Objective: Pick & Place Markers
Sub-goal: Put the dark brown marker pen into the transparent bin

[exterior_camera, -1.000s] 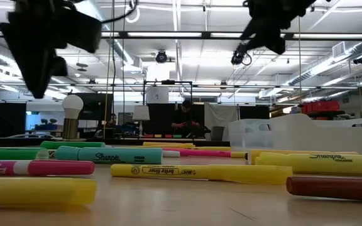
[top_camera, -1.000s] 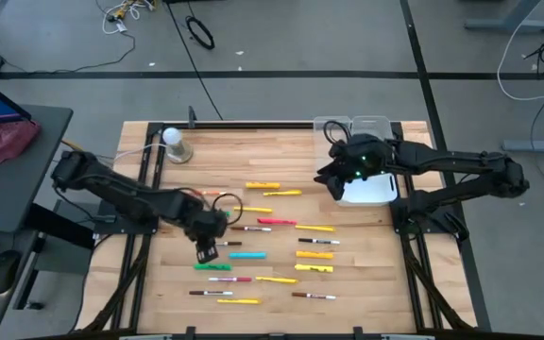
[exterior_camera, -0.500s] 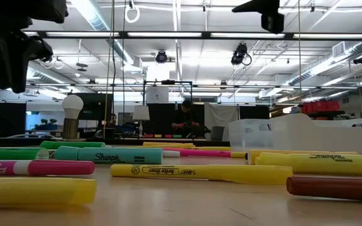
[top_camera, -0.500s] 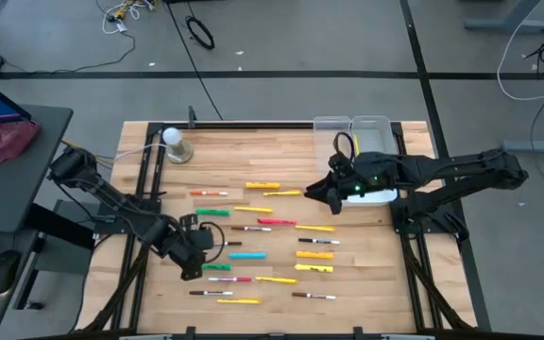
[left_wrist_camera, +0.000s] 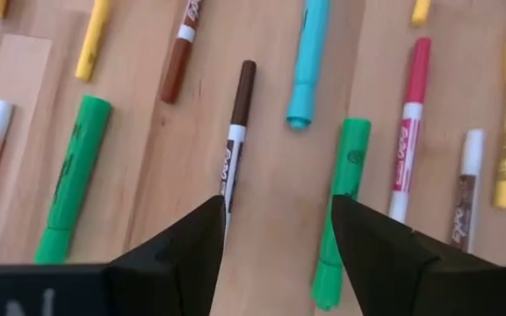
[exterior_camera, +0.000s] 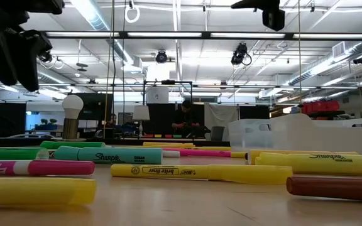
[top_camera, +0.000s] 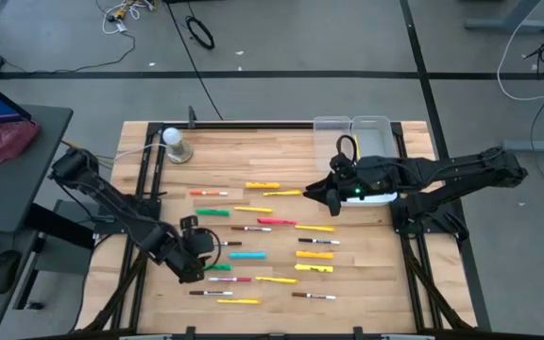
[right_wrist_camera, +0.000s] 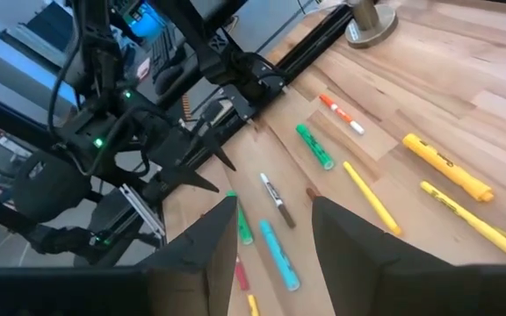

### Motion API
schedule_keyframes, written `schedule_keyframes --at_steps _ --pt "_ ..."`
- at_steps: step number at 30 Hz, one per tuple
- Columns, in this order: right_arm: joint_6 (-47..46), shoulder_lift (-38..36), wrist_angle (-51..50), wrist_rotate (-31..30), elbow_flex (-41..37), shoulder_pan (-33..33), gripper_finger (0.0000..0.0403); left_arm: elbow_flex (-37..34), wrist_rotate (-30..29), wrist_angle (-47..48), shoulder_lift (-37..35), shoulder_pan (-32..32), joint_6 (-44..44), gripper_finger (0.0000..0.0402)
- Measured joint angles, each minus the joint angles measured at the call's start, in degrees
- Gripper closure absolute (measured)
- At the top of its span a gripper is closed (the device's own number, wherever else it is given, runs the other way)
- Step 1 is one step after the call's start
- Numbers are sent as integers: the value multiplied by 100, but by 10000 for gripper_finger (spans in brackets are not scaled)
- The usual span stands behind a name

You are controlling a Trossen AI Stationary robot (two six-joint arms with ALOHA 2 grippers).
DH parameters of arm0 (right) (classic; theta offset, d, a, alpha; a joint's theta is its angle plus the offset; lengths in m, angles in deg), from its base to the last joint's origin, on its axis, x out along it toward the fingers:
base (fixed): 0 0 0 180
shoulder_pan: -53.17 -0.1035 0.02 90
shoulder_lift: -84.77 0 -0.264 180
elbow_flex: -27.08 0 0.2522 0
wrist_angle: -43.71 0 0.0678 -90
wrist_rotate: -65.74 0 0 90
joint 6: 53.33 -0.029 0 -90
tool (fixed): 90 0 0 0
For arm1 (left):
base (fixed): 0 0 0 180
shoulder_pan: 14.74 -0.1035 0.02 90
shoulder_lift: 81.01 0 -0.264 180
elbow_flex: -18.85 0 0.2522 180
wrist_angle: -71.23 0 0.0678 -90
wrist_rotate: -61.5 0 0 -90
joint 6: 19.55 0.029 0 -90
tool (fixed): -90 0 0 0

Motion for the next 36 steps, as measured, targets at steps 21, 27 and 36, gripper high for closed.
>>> schedule_keyframes --at_steps 21,27,36 --pt "-368 2 126 -174 0 -105 255 -2376 -95 -2850 16 -350 71 222" --pt "-409 2 126 -174 0 -103 255 -2628 68 -3254 0 -426 189 279" --pt "-146 2 100 -175 0 -103 255 -2671 366 -3280 -3 -432 146 371"
